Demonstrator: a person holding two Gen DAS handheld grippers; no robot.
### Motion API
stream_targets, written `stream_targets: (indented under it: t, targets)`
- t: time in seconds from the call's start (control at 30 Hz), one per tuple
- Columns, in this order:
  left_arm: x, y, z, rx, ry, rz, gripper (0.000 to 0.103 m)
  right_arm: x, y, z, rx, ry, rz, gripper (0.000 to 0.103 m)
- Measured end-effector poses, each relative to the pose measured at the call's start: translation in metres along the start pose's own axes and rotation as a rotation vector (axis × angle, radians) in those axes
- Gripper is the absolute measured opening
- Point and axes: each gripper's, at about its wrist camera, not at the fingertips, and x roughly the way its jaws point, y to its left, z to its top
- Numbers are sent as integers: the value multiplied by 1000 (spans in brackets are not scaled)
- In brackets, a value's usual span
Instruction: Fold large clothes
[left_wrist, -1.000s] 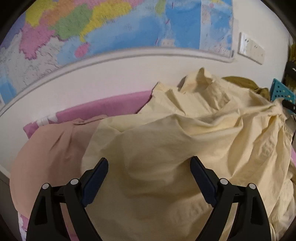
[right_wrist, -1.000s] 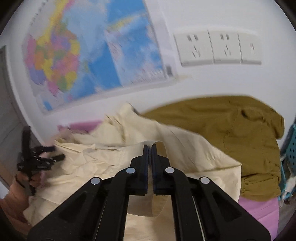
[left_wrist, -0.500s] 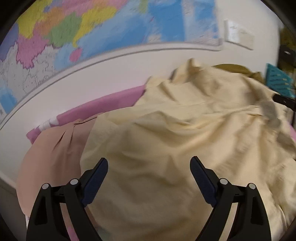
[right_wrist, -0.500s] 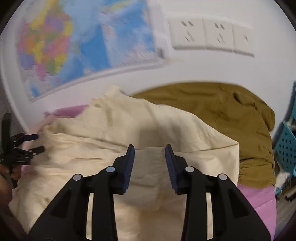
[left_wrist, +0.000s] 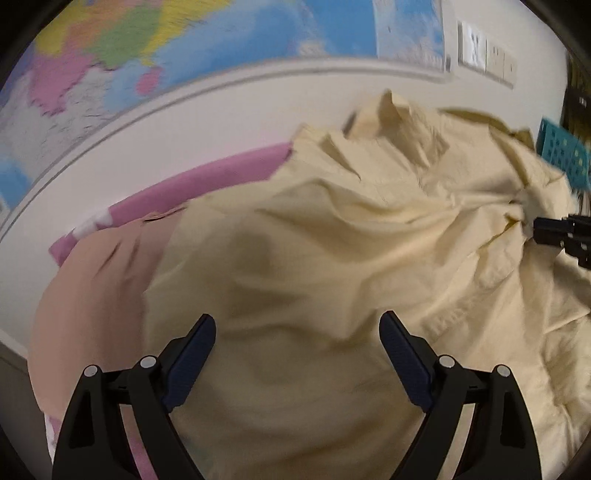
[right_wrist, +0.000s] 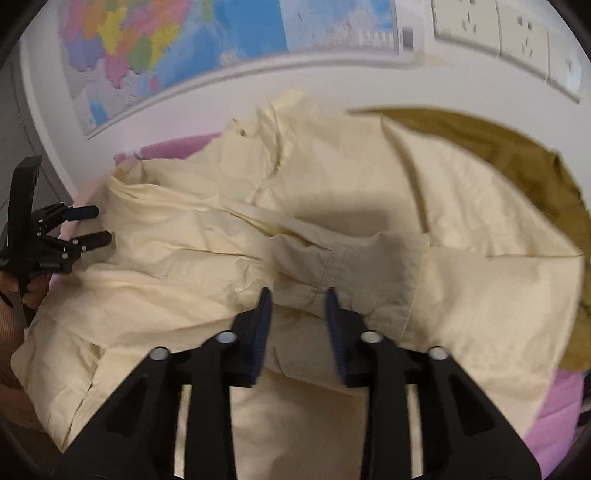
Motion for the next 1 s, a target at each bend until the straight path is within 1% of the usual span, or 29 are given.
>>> stream_targets:
  t: [0.07, 0.1, 0.17, 0.2, 0.23, 0.3, 0.33, 0.37, 0.4, 0.47, 0.6, 0.7, 0.77, 0.9, 1.0]
  targets:
    - [-20, 5, -8, -4, -42, -13, 87, -16, 15, -5, -46, -16, 31, 34]
    - [-31, 6, -14, -3, -60, -31, 87, -21, 19, -8, -66, -18, 39, 34]
    - [-45, 2, -25, 2, -73, -55, 87, -24, 36, -14, -113, -6, 73, 34]
    - [-50, -2, -31, 16, -73, -48, 87, -22, 43, -18, -131, 3, 90, 33]
    - [-51, -8, -36, 40, -69, -22, 87, -18, 49, -21, -145, 15, 94, 32]
    - [-51, -19, -43, 77, -58, 10, 87, -1, 57, -27, -164, 69, 82, 32]
    - [-50, -24, -44, 86, -53, 7, 87, 7, 57, -30, -167, 91, 59, 32]
    - [-48, -30, -47, 94, -45, -12, 87, 13, 56, -32, -167, 107, 45, 32]
    - [-45, -35, -49, 108, -38, -6, 87, 20, 53, -34, -151, 127, 53, 32]
    - [-39, -43, -53, 138, -28, 46, 86, 23, 47, -36, -99, 124, 84, 31]
    - [-38, -45, -56, 153, -25, 48, 84, 8, 41, -34, -42, 95, 104, 32]
    - [-39, -43, -56, 151, -28, 44, 84, -8, 39, -33, -40, 55, 115, 36]
    - [-38, -44, -57, 154, -24, 51, 84, -12, 38, -32, -33, 43, 121, 36]
    - [-35, -47, -59, 156, -18, 59, 84, 7, 30, -32, -7, 88, 65, 36]
    - [-33, -47, -60, 156, -16, 76, 85, 18, 22, -35, 21, 108, 68, 34]
